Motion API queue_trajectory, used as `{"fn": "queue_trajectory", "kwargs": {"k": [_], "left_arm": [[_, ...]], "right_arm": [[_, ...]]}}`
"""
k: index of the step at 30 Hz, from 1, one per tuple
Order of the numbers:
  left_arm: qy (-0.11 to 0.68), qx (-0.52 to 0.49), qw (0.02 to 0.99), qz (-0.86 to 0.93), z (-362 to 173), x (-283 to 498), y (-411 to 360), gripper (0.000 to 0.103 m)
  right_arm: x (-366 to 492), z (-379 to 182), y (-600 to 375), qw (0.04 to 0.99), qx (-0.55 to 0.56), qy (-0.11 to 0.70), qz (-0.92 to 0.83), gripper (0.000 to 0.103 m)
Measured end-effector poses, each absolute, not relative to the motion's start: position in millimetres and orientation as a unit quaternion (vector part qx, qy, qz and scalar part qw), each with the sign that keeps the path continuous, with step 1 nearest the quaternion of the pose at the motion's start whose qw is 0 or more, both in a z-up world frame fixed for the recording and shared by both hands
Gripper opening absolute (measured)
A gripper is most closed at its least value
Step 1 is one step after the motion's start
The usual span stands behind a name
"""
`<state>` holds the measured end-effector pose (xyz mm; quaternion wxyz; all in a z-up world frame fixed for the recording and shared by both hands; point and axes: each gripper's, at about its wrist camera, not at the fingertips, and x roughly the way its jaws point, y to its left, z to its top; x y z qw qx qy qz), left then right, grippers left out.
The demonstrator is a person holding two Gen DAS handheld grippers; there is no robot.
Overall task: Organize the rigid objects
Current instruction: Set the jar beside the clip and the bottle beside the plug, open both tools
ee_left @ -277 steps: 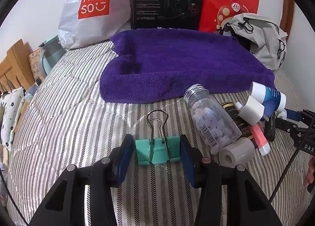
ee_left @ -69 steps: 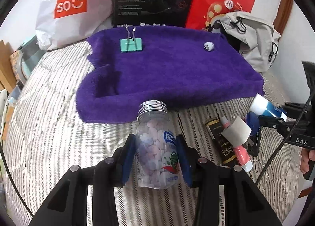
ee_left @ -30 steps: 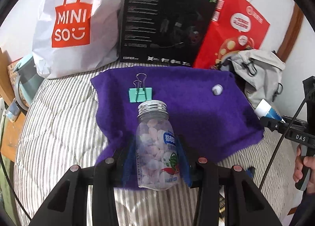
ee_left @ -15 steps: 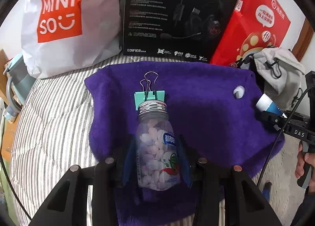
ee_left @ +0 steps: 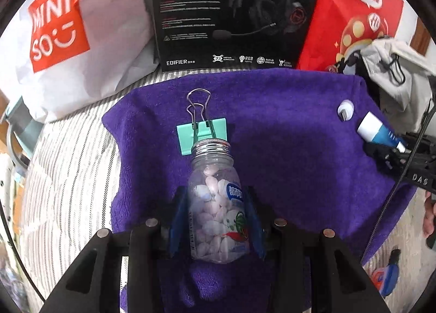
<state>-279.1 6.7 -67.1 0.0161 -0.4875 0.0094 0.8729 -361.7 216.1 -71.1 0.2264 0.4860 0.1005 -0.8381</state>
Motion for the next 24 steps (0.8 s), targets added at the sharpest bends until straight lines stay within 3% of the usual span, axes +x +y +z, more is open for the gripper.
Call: {"fn": "queue_trajectory", "kwargs": {"k": [13, 20, 24], "left_arm": [[0.025, -0.501, 0.017, 0.865, -65.7, -282.7, 10.3, 0.042], [0.024, -0.515, 0.033, 0.856, -66.0, -276.5, 14.0, 0.061], [0.027, -0.52, 0.029, 0.853, -64.1, -270.5, 17.6, 0.065]], "right_arm": [[-358.4, -73.9, 214.5, 0.234, 0.474, 0.128, -0.839, 0.037], [-353.7, -71.6, 217.0, 0.249, 0.491, 0.136, -0.824, 0.045], [-346.6, -68.0, 222.2, 0.24, 0.495, 0.136, -0.824, 0.049]]}}
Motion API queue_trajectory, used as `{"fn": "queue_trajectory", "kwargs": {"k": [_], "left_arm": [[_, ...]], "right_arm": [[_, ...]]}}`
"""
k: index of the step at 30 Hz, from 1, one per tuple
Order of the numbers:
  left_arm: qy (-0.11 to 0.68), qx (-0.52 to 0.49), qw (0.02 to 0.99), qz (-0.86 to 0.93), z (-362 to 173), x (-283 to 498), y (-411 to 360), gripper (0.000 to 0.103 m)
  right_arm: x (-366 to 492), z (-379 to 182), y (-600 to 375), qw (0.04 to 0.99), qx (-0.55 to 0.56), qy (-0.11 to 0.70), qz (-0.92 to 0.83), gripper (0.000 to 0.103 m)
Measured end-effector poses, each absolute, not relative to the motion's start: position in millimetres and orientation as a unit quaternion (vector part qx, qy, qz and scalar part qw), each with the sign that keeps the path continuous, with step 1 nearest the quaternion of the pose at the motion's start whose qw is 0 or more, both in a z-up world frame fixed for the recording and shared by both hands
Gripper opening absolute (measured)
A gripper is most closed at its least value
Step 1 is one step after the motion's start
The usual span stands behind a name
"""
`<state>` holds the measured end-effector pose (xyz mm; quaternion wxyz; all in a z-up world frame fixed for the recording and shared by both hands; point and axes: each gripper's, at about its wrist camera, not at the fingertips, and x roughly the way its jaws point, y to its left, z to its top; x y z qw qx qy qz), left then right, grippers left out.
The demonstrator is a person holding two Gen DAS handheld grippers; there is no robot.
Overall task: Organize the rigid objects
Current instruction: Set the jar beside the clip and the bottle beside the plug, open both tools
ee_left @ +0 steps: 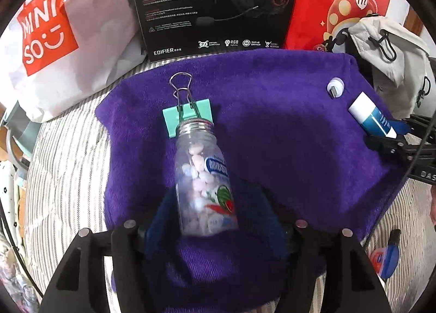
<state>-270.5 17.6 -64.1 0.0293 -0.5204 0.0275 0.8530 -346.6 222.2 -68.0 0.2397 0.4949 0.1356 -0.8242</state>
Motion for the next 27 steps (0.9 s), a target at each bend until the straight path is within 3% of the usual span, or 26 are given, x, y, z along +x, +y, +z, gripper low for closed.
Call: {"fn": "queue_trajectory", "kwargs": {"k": [4, 6, 12, 14, 19, 27], "left_arm": [[0.011, -0.515, 0.024, 0.857, -54.6, -259.8, 16.2, 0.073], [0.005, -0.509, 0.024, 0.861, -47.3, -252.6, 16.8, 0.081], [-0.013, -0.49, 0.029, 0.871, -26.8, -226.1, 21.9, 0.097], [-0.022, -0.486, 0.033, 0.873, -22.5, -213.7, 25.1, 0.099], [-0.044, -0.488, 0.057, 0.87, -21.4, -178.0, 36.5, 0.1], [-0.05, -0.501, 0.033, 0.863, -42.8, -127.8, 45.5, 0.1]], "right_arm": [[-335.3, -57.1, 230.7, 0.24, 0.497, 0.116, -0.826, 0.054], [-327.7, -50.3, 233.2, 0.231, 0.492, 0.121, -0.831, 0.065], [-290.7, -17.6, 244.0, 0.215, 0.464, 0.103, -0.853, 0.082], [-278.6, -8.6, 248.8, 0.21, 0.458, 0.092, -0.859, 0.091], [-243.9, 6.3, 260.8, 0.192, 0.45, 0.058, -0.87, 0.103], [-182.2, 7.0, 267.8, 0.15, 0.445, 0.053, -0.881, 0.103]]}}
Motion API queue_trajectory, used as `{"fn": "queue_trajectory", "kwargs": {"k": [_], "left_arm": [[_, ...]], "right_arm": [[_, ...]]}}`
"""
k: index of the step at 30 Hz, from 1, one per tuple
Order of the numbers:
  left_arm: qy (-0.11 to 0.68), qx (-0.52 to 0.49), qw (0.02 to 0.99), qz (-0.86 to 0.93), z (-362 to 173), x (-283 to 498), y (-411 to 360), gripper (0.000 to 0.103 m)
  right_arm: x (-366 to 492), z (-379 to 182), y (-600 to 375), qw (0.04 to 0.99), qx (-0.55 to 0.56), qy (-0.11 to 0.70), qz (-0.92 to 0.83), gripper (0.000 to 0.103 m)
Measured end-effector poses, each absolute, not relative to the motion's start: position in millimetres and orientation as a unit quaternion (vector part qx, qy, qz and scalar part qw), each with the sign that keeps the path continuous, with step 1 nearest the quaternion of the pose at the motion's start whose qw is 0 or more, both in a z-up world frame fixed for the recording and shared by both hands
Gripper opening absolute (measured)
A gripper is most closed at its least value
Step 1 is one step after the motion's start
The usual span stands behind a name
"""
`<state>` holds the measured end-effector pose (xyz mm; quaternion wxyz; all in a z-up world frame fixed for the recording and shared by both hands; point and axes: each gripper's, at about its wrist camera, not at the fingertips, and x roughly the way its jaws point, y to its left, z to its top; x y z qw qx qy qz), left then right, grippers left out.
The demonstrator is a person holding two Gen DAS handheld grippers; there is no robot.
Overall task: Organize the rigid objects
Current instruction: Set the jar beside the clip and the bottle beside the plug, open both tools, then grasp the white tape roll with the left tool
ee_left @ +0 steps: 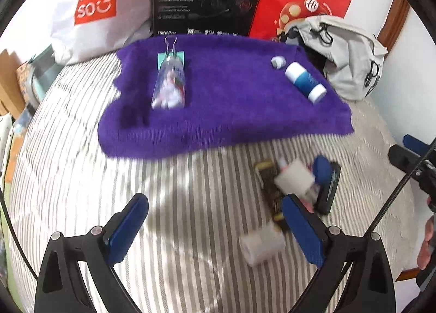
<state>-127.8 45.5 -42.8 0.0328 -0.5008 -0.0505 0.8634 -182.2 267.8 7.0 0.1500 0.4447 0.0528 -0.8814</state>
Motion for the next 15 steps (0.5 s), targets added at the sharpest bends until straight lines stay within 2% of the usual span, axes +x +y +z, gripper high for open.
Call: {"fn": "queue_trajectory", "kwargs": {"k": [4, 11, 15], "left_arm": [[-0.041, -0.506, 0.017, 0.861, -56.3, -113.9, 51.6, 0.101], [-0.074, -0.486, 0.017, 0.871, -57.1, -108.3, 56.5, 0.098], [-0.06, -0.486, 0.021, 0.872, -56.8, -109.9, 65.3, 0.098]], "right_arm": [[-161.2, 4.1, 270.6, 0.141, 0.445, 0.05, -0.883, 0.103], [-142.8, -0.9, 282.5, 0.121, 0.444, 0.049, -0.886, 0.103], [-136.9, -0.1, 289.2, 0.12, 0.444, 0.043, -0.887, 0.103]]}}
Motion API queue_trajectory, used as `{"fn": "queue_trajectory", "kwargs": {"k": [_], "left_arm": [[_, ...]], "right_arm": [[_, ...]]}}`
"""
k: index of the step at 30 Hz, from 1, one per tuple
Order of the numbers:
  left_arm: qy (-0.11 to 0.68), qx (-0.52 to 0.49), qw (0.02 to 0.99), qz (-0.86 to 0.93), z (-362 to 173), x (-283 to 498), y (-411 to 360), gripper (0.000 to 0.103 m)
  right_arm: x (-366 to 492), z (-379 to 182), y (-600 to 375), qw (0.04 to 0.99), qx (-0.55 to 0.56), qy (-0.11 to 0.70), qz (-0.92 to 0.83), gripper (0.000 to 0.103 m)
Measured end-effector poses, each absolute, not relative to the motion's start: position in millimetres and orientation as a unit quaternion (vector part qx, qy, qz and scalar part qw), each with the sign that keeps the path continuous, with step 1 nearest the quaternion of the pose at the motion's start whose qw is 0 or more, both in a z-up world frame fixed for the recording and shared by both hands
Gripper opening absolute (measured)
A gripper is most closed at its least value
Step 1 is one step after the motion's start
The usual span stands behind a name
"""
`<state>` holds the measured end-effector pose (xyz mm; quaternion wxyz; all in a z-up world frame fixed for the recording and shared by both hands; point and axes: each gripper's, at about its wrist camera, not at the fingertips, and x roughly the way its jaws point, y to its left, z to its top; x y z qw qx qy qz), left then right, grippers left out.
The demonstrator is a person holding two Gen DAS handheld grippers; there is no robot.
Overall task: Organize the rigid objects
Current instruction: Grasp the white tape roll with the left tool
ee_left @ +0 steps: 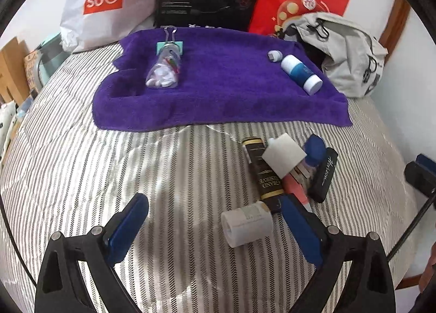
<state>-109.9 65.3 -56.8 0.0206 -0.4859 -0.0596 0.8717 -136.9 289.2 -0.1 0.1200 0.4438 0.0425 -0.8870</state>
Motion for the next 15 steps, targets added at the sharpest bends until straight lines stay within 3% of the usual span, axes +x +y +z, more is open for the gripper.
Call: {"fn": "queue_trajectory", "kwargs": {"k": [15], "left_arm": [[0.004, -0.493, -0.006, 0.87, -61.3, -108.1, 62.4, 0.098]], "right_arm": [[-132.4, 8.5, 288.1, 0.117, 0.436, 0.049, -0.891, 0.103]]}}
